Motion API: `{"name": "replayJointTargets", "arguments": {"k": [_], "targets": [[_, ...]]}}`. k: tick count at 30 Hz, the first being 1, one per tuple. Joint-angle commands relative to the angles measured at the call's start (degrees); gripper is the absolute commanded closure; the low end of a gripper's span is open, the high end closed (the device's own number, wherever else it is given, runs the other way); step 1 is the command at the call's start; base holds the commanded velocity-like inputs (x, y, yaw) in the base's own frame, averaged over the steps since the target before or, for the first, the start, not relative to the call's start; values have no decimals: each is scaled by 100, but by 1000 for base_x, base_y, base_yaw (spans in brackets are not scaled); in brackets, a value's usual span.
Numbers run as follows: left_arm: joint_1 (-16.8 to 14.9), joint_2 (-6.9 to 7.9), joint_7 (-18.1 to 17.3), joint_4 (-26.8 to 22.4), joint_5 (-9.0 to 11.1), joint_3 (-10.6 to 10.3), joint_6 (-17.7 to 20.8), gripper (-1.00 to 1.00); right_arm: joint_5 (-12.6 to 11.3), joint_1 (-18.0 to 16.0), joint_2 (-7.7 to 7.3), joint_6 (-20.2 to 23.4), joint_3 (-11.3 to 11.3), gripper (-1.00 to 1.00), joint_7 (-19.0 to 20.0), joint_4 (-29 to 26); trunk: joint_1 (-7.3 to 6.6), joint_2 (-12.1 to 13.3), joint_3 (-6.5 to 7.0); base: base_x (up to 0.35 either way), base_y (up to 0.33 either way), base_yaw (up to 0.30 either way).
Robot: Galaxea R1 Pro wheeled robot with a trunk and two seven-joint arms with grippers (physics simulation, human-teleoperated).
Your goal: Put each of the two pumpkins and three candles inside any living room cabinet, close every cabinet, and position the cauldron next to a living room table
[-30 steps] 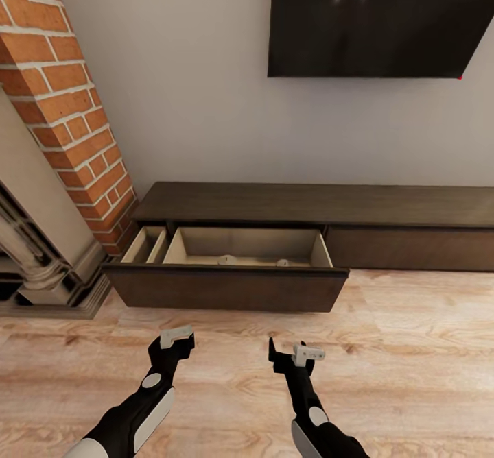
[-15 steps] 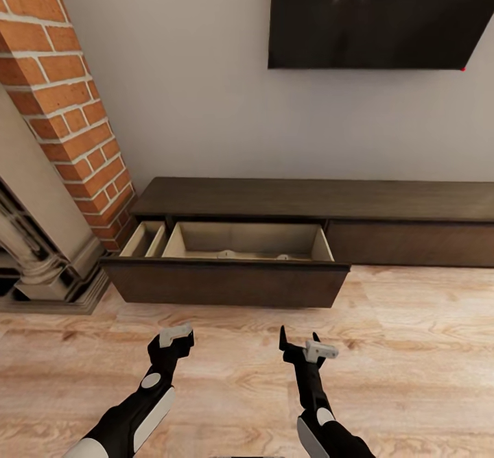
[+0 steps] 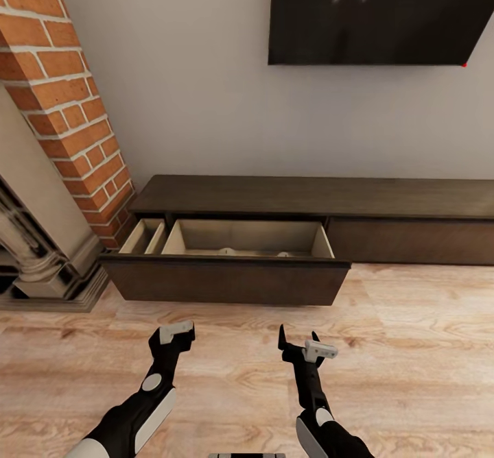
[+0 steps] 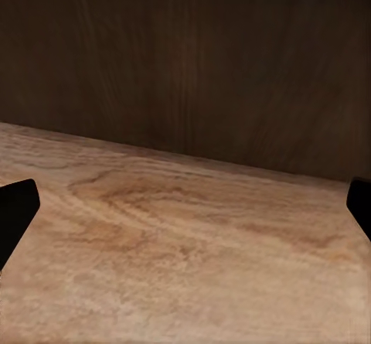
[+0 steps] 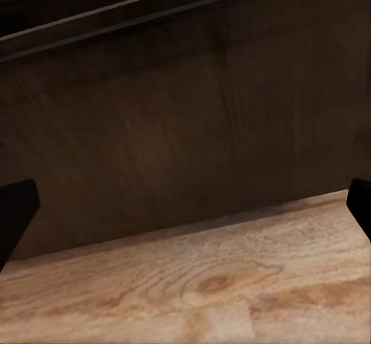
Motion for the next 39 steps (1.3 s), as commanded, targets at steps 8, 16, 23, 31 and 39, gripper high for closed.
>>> {"name": "replayJointTargets", "arguments": {"k": [8,16,23,31,39], "targets": [[-6,-1,83,8,6,-53,-67,-100,-19,-6,-6,-20,45,-100,-54,10,-1,-2,-4,47,0,0],[-6,0,92,23,-4,-52,-72,-100,-19,-6,-10,-7,45,-100,-54,12,-1,-2,-4,184,0,0],[-6,1,96,17,-4,-51,-65,-100,-34,-6,-12,12,46,-100,-43,258,-1,-2,-4,155,13,0],[-6,1,102,14,-4,-53,-66,-100,-77,-22,-28,47,45,-100,-40,462,-1,-2,-4,135,3,0],[-6,1,102,44,-4,-56,-66,-100,-81,-24,-29,51,45,-100,-37,468,-1,-2,-4,213,0,0]]}}
